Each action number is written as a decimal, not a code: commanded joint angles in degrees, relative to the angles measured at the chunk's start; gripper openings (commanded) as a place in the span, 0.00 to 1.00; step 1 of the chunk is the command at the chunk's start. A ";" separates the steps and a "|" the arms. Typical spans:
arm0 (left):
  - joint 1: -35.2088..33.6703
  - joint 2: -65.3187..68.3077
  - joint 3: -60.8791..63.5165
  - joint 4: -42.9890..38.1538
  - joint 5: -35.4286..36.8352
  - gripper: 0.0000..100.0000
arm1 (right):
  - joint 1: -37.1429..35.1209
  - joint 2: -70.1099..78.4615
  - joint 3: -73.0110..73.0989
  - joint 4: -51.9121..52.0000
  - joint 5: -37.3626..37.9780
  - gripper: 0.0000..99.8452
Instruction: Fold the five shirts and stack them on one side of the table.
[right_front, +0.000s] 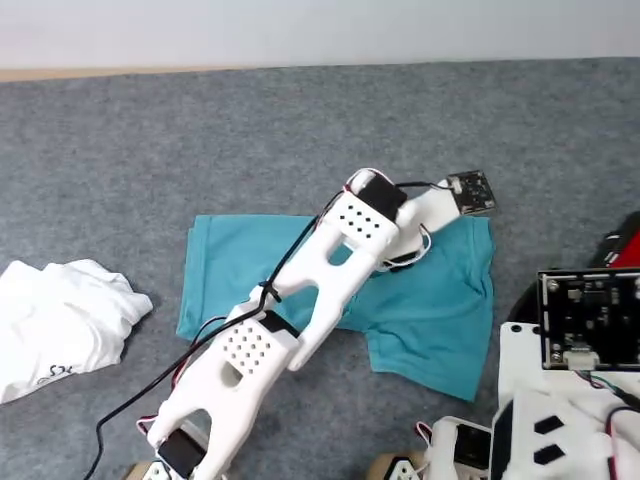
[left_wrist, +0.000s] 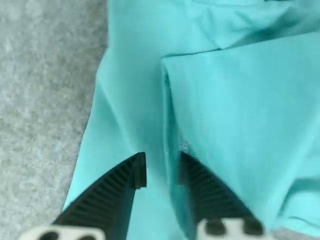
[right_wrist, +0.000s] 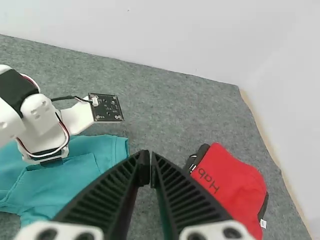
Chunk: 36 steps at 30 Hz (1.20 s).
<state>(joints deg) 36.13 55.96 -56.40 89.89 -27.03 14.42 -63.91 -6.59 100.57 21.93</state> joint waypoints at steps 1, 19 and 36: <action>-1.32 -0.88 -1.80 -1.14 0.26 0.17 | 0.75 -0.04 0.09 2.15 -0.70 0.01; 0.88 -4.04 -15.60 10.73 0.35 0.13 | 0.75 0.04 0.18 2.15 -0.70 0.01; 17.41 -14.77 18.86 10.64 2.81 0.19 | 0.75 0.04 0.18 2.15 -0.53 0.01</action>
<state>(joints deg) 51.96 45.67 -39.78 98.86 -24.92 14.42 -63.91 -6.59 100.57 21.93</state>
